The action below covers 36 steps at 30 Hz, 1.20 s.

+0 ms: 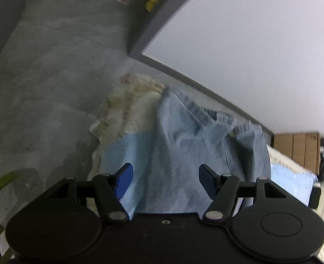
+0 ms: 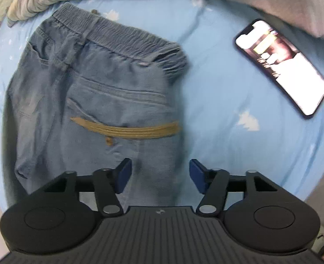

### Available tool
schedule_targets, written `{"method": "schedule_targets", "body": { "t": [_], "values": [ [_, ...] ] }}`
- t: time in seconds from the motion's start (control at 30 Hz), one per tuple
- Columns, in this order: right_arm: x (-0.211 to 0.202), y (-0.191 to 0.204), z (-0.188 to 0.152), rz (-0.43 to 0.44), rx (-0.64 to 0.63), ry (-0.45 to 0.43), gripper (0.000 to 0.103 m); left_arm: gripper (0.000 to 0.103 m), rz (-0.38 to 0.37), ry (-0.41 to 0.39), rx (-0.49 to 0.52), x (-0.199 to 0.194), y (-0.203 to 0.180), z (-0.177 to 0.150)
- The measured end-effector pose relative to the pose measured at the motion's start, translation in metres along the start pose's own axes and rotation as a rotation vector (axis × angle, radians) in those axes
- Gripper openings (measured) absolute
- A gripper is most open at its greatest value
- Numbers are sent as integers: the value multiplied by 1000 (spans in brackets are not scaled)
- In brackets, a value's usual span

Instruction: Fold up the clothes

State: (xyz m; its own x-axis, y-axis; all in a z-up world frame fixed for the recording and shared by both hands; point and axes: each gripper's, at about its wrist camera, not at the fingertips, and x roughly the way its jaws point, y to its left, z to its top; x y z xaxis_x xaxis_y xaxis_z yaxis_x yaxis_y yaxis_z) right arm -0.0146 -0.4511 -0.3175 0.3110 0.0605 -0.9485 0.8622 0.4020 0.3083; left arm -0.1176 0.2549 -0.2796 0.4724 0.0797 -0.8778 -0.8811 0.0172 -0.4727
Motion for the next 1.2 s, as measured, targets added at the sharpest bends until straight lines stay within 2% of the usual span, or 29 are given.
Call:
{"method": "schedule_targets", "body": {
  "t": [0.13, 0.17, 0.47, 0.5, 0.53, 0.6, 0.7, 0.8, 0.97, 1.07, 1.2],
  "values": [
    [-5, 11, -1, -80, -42, -22, 10, 63, 7, 50, 5, 29, -2, -2],
    [-7, 11, -2, -89, -47, -30, 5, 63, 11, 55, 3, 33, -2, -3],
    [-33, 21, -7, -89, -66, -93, 4, 52, 40, 78, -28, 56, -3, -16],
    [-34, 23, -7, -90, -67, -96, 4, 42, 39, 76, -28, 57, -3, -16],
    [-35, 24, -8, -91, -67, -98, 4, 21, 34, 74, -10, 56, -7, -17],
    [-36, 26, -9, -88, -60, -103, 4, 4, 30, 63, 47, 52, -17, -19],
    [-39, 30, -8, -73, -39, -115, 4, 2, 16, 27, 97, 36, -30, -21],
    [-48, 39, -4, -22, 0, -141, 3, 1, -5, 9, 73, 17, -39, -16],
    [-62, 29, 7, 77, 205, -196, 1, 1, -71, 13, 64, -5, -68, -5],
    [-66, 34, 10, 114, 273, -222, 1, 1, -108, 26, 56, -5, -96, -2],
    [-73, 67, 22, 182, 285, -262, 1, 1, -149, 40, 54, 8, -142, 1]
  ]
}}
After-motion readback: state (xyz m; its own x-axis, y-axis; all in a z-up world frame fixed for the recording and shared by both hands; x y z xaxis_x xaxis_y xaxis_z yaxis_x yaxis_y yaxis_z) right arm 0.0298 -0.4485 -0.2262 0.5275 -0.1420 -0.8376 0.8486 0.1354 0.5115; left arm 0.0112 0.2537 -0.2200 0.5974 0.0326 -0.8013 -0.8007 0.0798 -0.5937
